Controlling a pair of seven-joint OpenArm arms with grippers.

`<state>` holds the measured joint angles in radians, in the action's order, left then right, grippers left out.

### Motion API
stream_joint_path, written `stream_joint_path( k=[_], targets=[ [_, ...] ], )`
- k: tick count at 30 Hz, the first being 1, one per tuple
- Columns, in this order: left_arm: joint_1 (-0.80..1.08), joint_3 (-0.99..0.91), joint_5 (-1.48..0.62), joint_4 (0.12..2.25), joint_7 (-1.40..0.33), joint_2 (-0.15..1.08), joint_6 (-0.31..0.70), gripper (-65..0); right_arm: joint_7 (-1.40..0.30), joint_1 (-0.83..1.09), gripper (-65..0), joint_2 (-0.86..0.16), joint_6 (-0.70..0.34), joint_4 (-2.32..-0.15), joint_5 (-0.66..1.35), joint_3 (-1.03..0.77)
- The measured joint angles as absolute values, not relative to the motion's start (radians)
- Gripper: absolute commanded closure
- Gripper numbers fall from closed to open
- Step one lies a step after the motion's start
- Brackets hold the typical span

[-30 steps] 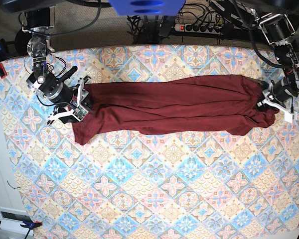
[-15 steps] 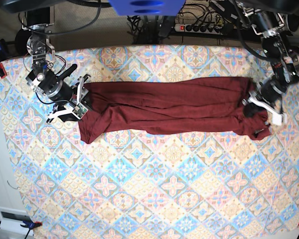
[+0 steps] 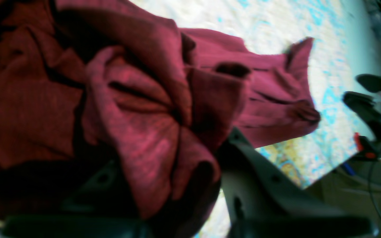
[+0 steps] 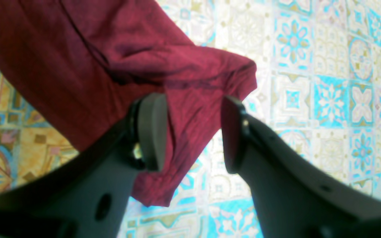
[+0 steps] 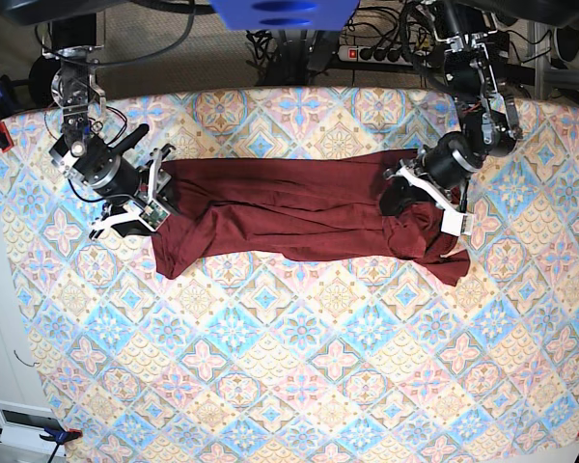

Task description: Layout the t-shirt on the table in an organized manner, then fold the t-shirt properly

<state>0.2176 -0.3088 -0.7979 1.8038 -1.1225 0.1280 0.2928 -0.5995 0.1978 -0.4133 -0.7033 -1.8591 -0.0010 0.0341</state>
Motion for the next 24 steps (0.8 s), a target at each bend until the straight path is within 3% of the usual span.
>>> stream_joint_path(
  k=[12,14,19,24],
  targets=[
    [0.152,-0.295,-0.786,1.714,-1.13,0.019,0.286,0.0,-0.599,0.199,-25.4,-0.413,-0.704,-1.859,-0.001,0.034],
    [0.143,-0.256,-0.788,1.714,-1.122,0.025,0.286,-6.5,-0.599,0.199,-25.4,-0.413,-0.703,-1.859,-0.001,0.034],
    [0.154,-0.204,-0.794,1.741,-1.199,0.031,0.289,-29.6,-0.599,0.199,-25.4,-0.413,-0.704,-1.859,-0.001,0.034],
    [0.152,-0.217,-0.914,1.828,-1.226,0.069,0.296,-40.2,-0.599,0.199,-25.4,-0.413,-0.704,-1.859,-0.001,0.034]
  ],
)
